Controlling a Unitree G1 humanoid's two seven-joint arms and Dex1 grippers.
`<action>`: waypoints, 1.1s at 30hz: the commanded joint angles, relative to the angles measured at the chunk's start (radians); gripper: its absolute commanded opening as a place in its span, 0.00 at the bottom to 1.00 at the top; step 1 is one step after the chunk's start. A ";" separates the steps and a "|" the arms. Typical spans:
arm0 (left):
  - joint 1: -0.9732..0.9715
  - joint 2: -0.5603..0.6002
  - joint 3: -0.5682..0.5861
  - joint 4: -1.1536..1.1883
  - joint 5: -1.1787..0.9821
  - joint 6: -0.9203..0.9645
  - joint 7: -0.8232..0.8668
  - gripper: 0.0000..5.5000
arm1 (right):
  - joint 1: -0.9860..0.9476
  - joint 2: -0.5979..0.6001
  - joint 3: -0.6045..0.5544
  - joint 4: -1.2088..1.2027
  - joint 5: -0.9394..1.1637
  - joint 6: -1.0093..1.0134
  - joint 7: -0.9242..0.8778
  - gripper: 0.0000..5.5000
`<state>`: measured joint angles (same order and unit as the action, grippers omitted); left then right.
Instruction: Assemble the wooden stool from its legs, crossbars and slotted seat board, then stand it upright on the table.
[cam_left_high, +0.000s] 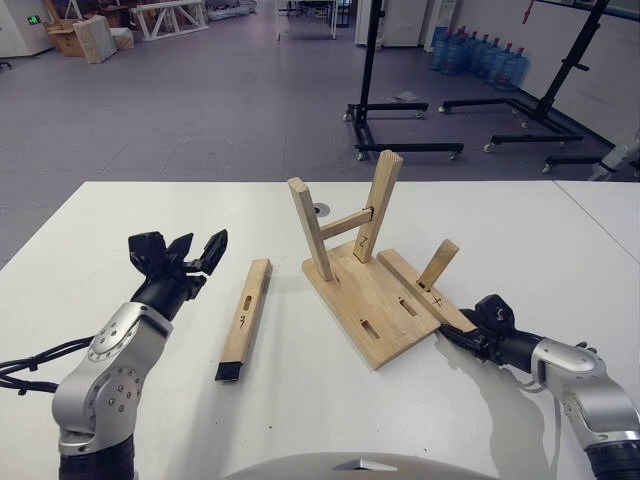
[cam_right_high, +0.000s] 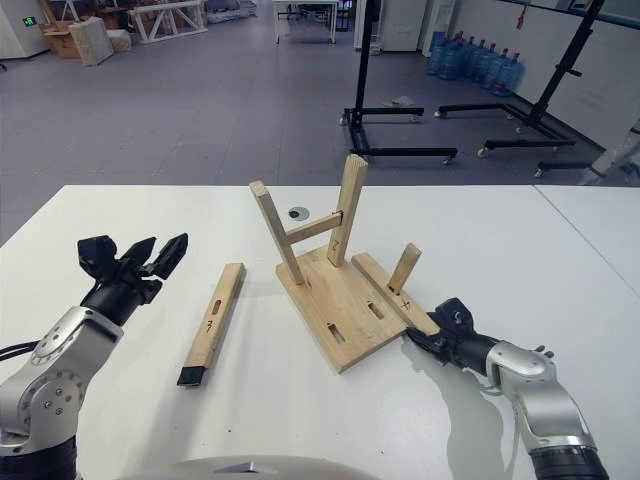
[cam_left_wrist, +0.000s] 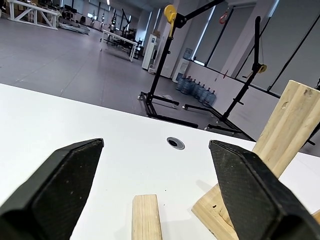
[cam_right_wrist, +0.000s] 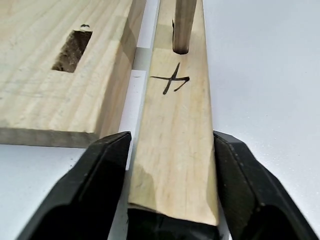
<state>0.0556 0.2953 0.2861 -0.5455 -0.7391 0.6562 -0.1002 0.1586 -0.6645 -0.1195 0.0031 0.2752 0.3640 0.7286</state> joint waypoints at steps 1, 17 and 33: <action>-0.009 0.008 0.003 0.002 0.003 -0.005 -0.013 0.71 | 0.015 -0.010 0.001 0.043 -0.029 -0.010 -0.002 0.38; -0.416 0.335 0.081 0.128 -0.919 0.237 -0.441 0.71 | -0.330 -0.159 -0.467 -0.295 1.053 0.523 0.182 0.37; -0.558 0.170 -0.121 0.207 -0.863 0.204 -0.374 0.71 | -0.348 0.063 -0.127 -0.538 1.296 0.512 -0.139 0.37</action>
<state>-0.4654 0.4762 0.1677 -0.3440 -1.5898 0.8753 -0.4978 -0.1866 -0.6122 -0.2628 -0.5171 1.5540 0.8895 0.6046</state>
